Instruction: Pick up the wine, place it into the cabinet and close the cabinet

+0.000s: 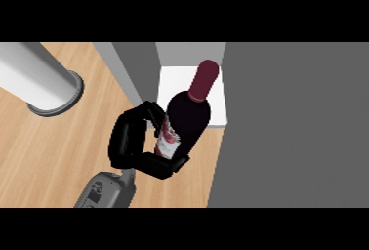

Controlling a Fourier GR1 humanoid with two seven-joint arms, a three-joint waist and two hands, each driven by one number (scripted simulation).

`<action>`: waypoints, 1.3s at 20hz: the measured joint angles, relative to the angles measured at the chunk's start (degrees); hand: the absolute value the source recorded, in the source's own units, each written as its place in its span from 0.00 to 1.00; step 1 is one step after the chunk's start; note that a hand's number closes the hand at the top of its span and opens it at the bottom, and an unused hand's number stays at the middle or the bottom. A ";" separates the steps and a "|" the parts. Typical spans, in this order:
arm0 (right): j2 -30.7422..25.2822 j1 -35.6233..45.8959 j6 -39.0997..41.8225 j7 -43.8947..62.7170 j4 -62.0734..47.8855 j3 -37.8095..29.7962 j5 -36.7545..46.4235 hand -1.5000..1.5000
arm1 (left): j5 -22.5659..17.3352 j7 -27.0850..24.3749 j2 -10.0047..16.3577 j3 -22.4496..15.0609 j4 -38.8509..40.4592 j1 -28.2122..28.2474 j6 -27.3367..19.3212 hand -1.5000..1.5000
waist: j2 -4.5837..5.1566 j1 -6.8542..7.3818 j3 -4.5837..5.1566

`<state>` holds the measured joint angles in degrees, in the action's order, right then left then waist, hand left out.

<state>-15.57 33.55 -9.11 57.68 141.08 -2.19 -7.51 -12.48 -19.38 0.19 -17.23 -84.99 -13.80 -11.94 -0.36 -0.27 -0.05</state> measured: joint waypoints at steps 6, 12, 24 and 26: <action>-0.17 -1.29 0.71 0.06 0.30 -1.11 -0.57 0.00 | 0.46 10.46 -0.13 -2.73 -3.89 -7.92 -9.42 1.00 | 0.08 -0.32 -0.01; -0.20 -0.61 1.28 0.04 -0.23 -1.57 -1.05 0.00 | -0.59 17.42 -0.16 -1.60 -0.43 -17.93 -15.65 1.00 | 0.21 -0.53 0.01; -0.15 -0.22 2.59 -0.47 -1.36 -2.73 -1.94 0.00 | 2.24 12.54 -0.09 -1.96 12.44 -26.12 -20.16 1.00 | 0.34 -0.74 0.03; -0.02 0.35 2.42 -0.29 -1.54 -2.36 -1.90 0.00 | 2.97 11.78 -0.11 -1.32 14.80 -27.26 -19.62 1.00 | 0.32 -0.69 0.04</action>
<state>-15.59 33.89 -6.70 57.40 139.54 -4.56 -9.41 -9.51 -7.60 0.08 -18.54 -70.19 -41.06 -31.55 -0.04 -0.96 -0.01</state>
